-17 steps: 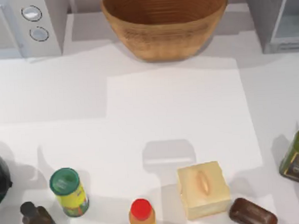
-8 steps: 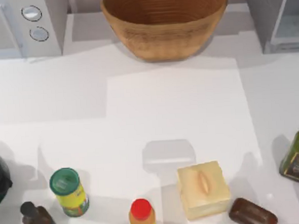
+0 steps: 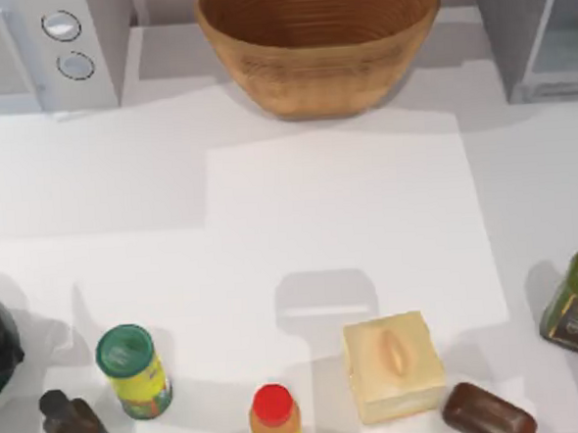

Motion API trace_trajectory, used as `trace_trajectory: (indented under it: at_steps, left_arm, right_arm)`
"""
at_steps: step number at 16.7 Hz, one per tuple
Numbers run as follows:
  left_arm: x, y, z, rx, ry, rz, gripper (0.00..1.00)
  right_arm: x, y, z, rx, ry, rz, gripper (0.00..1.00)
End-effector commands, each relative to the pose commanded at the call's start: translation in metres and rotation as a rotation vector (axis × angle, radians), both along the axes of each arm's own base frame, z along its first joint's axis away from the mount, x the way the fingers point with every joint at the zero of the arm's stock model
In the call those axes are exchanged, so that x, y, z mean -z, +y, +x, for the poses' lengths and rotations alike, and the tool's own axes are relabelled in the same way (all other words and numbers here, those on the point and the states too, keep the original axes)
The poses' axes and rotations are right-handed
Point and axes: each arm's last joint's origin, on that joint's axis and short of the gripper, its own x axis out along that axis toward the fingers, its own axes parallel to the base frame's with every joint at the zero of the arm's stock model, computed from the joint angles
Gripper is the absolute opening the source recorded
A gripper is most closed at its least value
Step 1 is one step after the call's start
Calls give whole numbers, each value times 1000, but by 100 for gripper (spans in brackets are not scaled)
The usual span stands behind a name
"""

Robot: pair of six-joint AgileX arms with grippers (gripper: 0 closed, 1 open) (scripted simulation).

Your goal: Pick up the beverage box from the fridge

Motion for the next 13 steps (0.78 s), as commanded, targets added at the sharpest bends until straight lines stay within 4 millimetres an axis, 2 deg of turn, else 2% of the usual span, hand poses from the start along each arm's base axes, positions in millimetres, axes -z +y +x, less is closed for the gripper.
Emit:
trace_trajectory:
  at_steps: [4,9,11,13]
  left_arm:
    - [0,0,0,0,0,0,100]
    - [0,0,0,0,0,0,100]
    - [0,0,0,0,0,0,100]
    - [0,0,0,0,0,0,100]
  right_arm:
    - [8,-9,2,0,-18,-9,100]
    - [8,-7,2,-3,-14,-7,100]
    - [9,-9,11,-5,-13,-9,100]
    - [10,-12,31,-6,-12,-12,100]
